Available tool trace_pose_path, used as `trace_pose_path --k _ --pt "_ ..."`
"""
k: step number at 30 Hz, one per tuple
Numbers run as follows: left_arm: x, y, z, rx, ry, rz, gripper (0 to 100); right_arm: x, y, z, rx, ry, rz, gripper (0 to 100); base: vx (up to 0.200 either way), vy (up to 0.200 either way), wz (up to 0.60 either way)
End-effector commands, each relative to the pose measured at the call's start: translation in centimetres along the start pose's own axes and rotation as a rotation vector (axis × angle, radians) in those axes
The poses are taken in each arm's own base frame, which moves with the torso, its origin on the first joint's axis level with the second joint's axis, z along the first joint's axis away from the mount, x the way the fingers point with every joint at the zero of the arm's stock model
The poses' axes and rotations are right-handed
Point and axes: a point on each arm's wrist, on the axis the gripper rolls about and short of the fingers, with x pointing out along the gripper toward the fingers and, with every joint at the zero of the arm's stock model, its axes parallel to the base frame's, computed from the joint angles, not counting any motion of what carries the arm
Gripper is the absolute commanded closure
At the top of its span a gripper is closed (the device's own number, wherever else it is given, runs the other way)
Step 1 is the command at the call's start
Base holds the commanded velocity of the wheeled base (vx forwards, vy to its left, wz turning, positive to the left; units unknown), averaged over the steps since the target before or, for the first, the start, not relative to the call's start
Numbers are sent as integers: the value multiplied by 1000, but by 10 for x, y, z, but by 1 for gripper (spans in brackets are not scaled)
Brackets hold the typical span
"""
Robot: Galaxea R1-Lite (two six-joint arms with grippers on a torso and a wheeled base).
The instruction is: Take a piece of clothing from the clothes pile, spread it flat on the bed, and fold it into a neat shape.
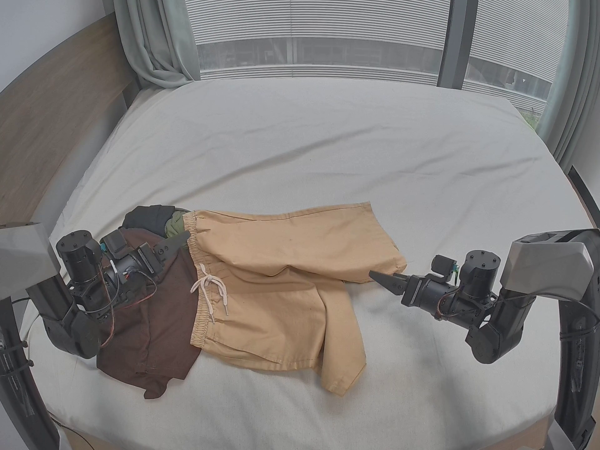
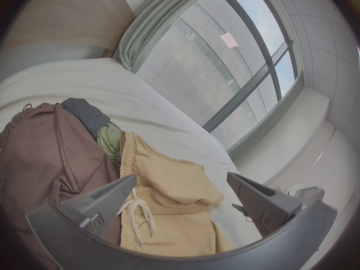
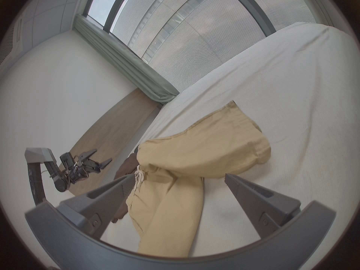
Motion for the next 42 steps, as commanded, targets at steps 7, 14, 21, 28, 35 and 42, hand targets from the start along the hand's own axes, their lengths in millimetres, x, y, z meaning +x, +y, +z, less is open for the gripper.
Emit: trace_pose_path --k 7,14,21,28,35,42 --pt "-5 4 -19 84 69 22 0 -3 -2 -23 -10 84 -18 0 0 0 0" --pt "-5 8 -25 85 91 35 0 2 -5 -43 10 138 -23 0 0 0 0" --pt "-6 9 -27 84 95 37 0 1 -3 -61 28 199 -23 0 0 0 0" --pt "-6 9 -26 87 86 33 0 0 3 -78 41 261 -15 0 0 0 0" --pt "-6 9 -26 89 83 32 0 -5 8 -92 56 317 -18 0 0 0 0" --pt "-5 10 -28 89 86 33 0 -9 26 -105 135 394 2 0 0 0 0"
